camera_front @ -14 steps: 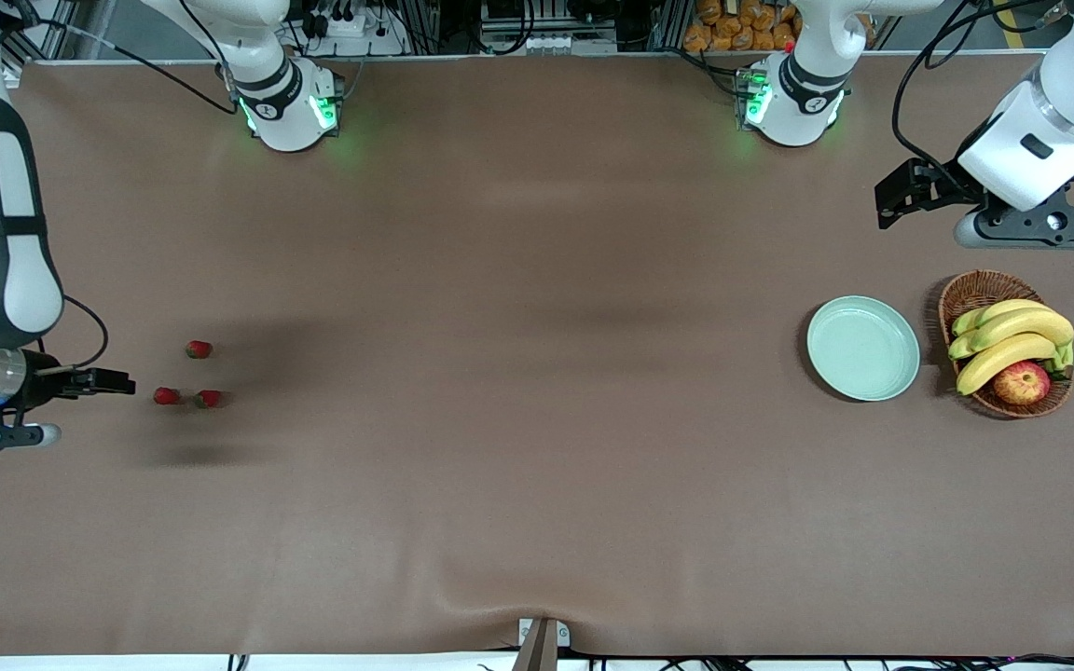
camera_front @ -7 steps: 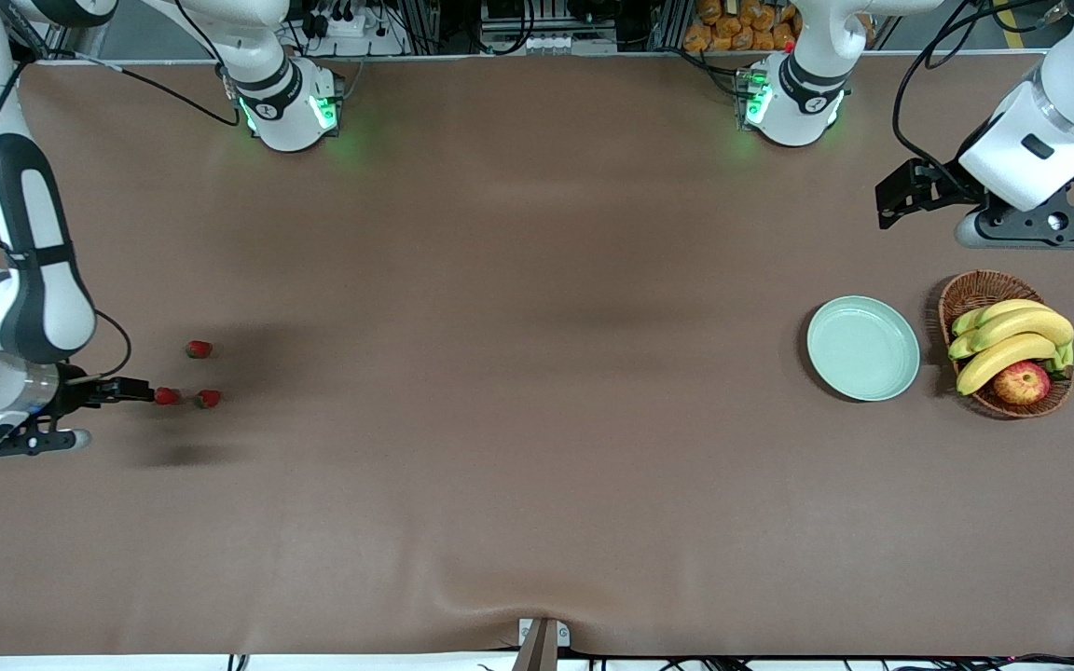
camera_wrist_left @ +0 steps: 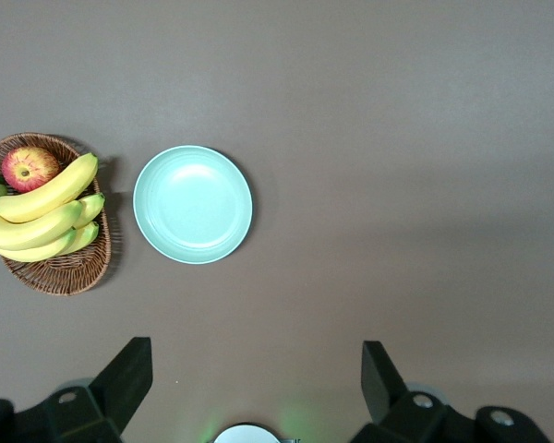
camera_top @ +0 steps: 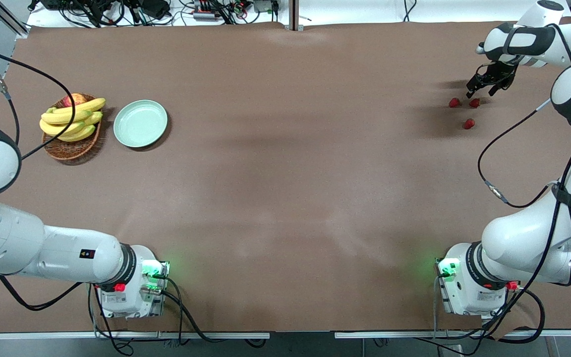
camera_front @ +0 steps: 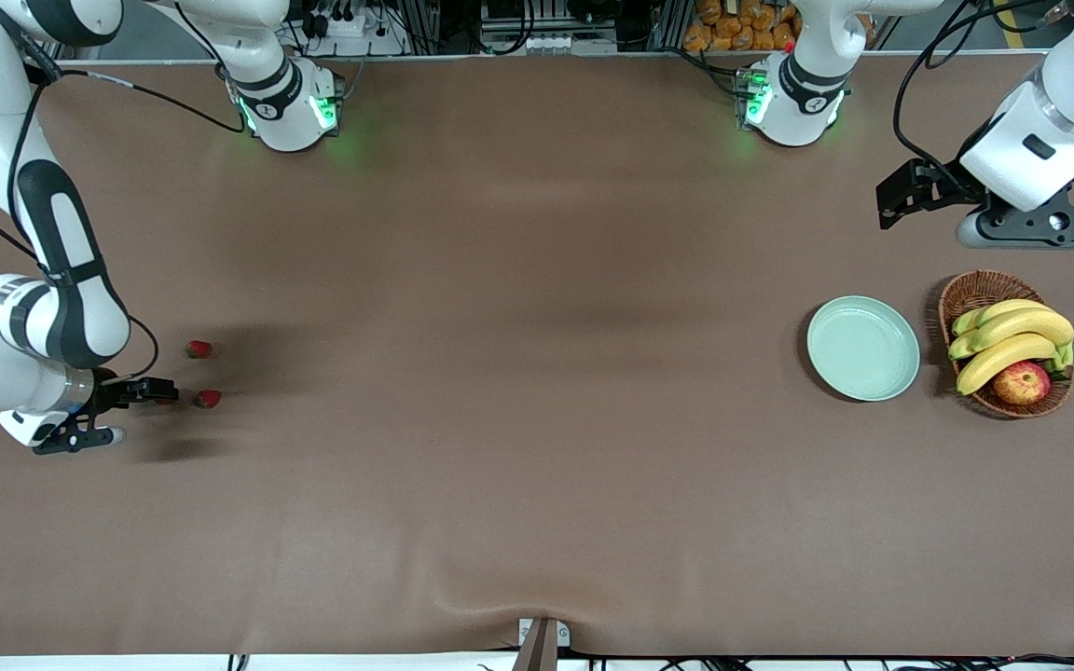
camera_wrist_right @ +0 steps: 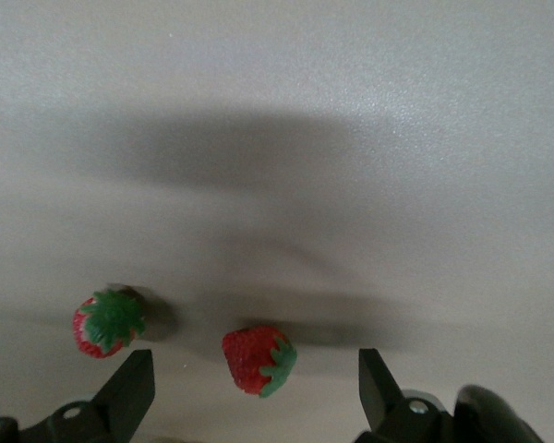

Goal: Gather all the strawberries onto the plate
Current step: 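Reach the right gripper down to the strawberries and grasp one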

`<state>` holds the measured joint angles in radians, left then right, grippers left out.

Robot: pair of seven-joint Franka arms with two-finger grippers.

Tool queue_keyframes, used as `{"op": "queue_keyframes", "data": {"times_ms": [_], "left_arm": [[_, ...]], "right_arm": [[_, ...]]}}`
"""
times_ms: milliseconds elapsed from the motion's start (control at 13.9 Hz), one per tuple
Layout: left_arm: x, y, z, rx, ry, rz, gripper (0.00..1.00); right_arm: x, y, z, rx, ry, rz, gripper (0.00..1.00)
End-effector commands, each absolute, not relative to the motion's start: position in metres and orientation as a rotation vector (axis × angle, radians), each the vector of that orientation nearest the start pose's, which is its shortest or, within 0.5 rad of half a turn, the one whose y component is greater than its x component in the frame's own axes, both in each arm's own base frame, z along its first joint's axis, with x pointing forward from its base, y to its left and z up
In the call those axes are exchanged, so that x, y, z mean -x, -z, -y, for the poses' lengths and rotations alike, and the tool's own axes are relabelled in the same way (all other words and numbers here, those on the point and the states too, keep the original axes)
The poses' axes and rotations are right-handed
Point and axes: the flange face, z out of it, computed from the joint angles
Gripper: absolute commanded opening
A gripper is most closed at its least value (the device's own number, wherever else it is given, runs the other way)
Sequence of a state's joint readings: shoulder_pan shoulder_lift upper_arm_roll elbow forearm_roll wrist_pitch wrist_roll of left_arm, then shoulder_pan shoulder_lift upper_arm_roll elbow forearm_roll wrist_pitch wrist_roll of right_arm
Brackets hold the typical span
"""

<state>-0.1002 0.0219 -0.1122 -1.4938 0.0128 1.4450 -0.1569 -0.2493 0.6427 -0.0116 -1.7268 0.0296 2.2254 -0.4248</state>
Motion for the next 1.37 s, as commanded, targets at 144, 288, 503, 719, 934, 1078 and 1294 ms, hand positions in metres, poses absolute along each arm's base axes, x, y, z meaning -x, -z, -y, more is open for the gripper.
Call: {"op": "queue_keyframes", "data": {"times_ms": [144,288,503,719,934,1078,1294], "left_arm": [[-0.53,-0.645,0.111,3.136,-0.112,-0.057,1.0],[-0.53,-0.644,0.111,3.137,-0.114,-0.057,1.0],[-0.53,-0.644,0.111,3.137,-0.114,-0.057,1.0],[-0.53,-0.644,0.111,3.137,-0.114,-0.06,1.0],[-0.53,-0.645,0.11,3.136,-0.112,-0.057,1.0],[-0.531,-0.644,0.11,3.135,-0.114,-0.057,1.0],[-0.531,-0.644,0.108,3.137,-0.114,-0.055,1.0]], "right_arm": [[-0.632,-0.193,0.172,3.058,-0.169,0.252,0.83],[-0.63,-0.185,0.173,3.054,-0.185,0.253,0.8],[-0.629,-0.178,0.174,3.053,-0.18,0.271,0.76],[-0.629,-0.178,0.173,3.05,-0.186,0.286,0.68],[-0.623,-0.172,0.175,3.046,-0.201,0.278,0.55],[-0.623,-0.172,0.175,3.045,-0.203,0.28,0.35],[-0.628,-0.181,0.168,3.048,-0.192,0.309,0.12]]}}
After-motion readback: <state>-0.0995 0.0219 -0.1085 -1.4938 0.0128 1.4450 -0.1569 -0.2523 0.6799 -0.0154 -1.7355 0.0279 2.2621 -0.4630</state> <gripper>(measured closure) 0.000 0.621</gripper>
